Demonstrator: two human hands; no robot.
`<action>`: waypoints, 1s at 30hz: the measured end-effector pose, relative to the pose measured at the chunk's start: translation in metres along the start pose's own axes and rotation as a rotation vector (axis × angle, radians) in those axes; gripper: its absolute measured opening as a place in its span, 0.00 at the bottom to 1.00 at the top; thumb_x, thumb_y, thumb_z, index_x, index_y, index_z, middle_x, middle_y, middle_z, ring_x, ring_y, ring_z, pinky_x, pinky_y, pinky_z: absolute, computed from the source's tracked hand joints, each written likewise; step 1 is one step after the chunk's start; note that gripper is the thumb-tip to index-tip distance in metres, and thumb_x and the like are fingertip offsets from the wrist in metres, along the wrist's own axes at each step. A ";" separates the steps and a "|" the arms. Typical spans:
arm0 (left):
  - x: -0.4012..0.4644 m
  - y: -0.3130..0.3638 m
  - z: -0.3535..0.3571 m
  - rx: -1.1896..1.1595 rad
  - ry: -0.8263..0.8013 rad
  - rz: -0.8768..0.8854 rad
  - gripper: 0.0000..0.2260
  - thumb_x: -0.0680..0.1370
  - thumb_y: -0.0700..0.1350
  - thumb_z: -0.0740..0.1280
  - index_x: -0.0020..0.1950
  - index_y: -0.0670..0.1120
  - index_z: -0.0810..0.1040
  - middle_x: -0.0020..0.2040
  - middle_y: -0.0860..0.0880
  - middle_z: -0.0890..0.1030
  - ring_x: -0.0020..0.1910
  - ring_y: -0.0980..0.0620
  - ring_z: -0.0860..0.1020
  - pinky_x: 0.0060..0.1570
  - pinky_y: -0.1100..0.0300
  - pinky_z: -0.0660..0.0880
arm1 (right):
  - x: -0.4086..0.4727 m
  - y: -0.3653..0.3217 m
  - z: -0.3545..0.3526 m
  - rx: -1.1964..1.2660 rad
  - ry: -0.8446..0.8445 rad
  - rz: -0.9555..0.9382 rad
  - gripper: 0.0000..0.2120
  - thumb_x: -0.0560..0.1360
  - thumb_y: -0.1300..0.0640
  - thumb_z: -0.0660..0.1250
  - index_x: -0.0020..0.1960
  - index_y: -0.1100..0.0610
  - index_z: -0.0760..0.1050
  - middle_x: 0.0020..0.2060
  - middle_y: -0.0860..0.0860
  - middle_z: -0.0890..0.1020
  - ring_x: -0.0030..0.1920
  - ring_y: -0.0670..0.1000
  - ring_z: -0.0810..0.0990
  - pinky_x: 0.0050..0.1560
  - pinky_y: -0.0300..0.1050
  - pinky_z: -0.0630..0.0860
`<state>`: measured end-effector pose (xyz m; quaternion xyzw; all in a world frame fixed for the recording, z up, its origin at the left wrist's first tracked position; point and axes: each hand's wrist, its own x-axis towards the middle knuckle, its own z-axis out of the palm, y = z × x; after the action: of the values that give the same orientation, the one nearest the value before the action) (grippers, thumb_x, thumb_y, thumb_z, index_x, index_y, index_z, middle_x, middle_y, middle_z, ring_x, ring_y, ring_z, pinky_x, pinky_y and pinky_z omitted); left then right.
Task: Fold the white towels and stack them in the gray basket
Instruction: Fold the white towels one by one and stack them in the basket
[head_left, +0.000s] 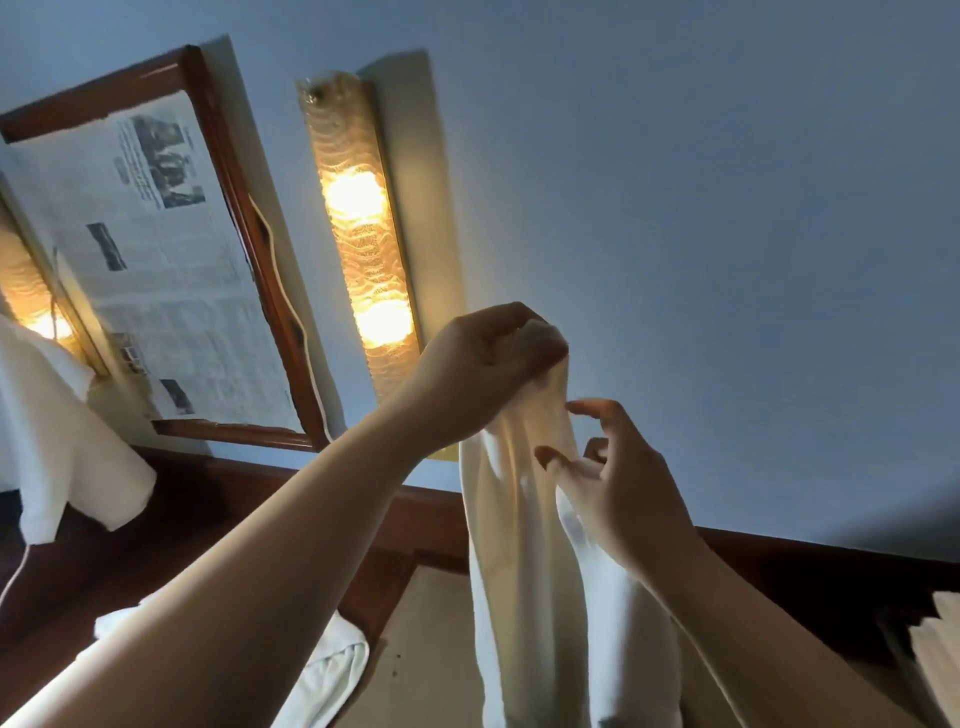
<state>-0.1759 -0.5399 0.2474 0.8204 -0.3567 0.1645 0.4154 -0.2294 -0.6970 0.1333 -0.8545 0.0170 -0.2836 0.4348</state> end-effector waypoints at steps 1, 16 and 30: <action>0.002 -0.003 -0.002 -0.010 -0.016 0.014 0.05 0.83 0.53 0.69 0.50 0.57 0.84 0.46 0.62 0.84 0.45 0.61 0.82 0.42 0.67 0.80 | 0.006 -0.001 -0.005 0.036 -0.064 0.026 0.29 0.74 0.43 0.76 0.70 0.41 0.66 0.30 0.46 0.79 0.33 0.44 0.81 0.39 0.37 0.78; 0.001 -0.085 0.004 -0.402 -0.123 -0.318 0.11 0.83 0.53 0.68 0.52 0.50 0.88 0.47 0.49 0.87 0.47 0.51 0.85 0.51 0.57 0.83 | 0.037 -0.041 -0.007 0.141 -0.117 0.300 0.31 0.75 0.31 0.68 0.31 0.52 0.59 0.26 0.50 0.62 0.27 0.48 0.63 0.34 0.45 0.61; -0.051 -0.116 0.033 -0.986 -0.167 -0.520 0.13 0.81 0.44 0.71 0.60 0.35 0.82 0.56 0.35 0.85 0.52 0.44 0.84 0.62 0.46 0.80 | 0.033 -0.029 0.024 0.785 -0.221 0.522 0.07 0.58 0.58 0.60 0.33 0.58 0.64 0.32 0.53 0.63 0.32 0.52 0.62 0.35 0.48 0.61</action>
<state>-0.1277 -0.4969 0.1333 0.6005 -0.2090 -0.1948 0.7468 -0.1960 -0.6707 0.1595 -0.6180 0.0765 -0.0574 0.7804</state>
